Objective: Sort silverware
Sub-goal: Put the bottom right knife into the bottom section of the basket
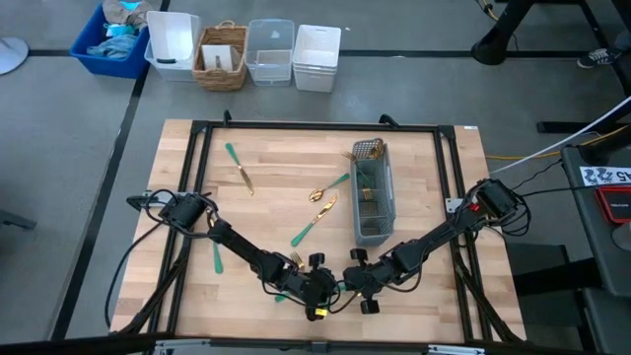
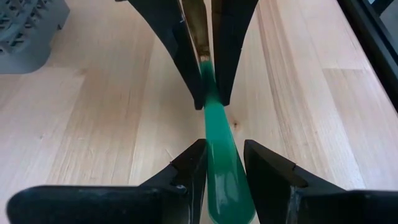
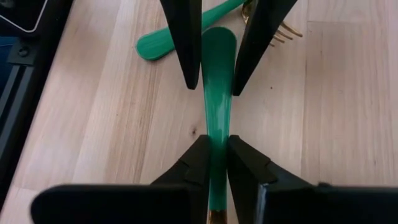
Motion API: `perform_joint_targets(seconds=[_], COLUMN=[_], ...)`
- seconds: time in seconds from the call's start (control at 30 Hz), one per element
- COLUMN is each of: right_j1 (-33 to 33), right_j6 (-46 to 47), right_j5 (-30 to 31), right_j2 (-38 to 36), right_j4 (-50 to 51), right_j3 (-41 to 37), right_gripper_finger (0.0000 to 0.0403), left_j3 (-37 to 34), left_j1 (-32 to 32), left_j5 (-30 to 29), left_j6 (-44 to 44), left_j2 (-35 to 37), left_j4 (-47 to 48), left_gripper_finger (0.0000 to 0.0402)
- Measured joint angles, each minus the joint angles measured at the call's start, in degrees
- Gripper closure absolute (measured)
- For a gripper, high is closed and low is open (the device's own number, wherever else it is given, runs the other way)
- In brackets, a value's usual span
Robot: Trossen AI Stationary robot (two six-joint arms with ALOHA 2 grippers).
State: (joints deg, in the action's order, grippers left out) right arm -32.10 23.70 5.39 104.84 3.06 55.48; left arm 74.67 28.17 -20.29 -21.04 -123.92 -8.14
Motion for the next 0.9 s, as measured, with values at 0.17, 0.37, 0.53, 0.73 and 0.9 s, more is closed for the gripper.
perform_joint_targets(seconds=[0.17, 0.37, 0.53, 0.73, 0.9], right_j1=[0.0, 0.0, 0.0, 0.0, 0.0], right_j6=[0.0, 0.0, 0.0, 0.0, 0.0], right_j5=[0.0, 0.0, 0.0, 0.0, 0.0], right_j2=[0.0, -0.1, -0.1, -0.1, -0.1], right_j4=[0.0, 0.0, 0.0, 0.0, 0.0], right_j3=[0.0, 0.0, 0.0, 0.0, 0.0], right_gripper_finger=[0.0355, 0.0355, 0.0355, 0.0355, 0.0355], left_j3=[0.0, 0.0, 0.0, 0.0, 0.0], left_j1=[-0.1, -0.1, -0.1, -0.1, -0.2], left_j5=[0.1, 0.1, 0.1, 0.0, 0.0], left_j6=[0.0, 0.0, 0.0, -0.1, 0.0], left_j2=[0.0, 0.0, 0.0, 0.0, 0.0], left_j4=[0.0, -0.5, -0.5, -0.5, -0.8], left_gripper_finger=[0.0301, 0.0301, 0.0301, 0.0301, 0.0301])
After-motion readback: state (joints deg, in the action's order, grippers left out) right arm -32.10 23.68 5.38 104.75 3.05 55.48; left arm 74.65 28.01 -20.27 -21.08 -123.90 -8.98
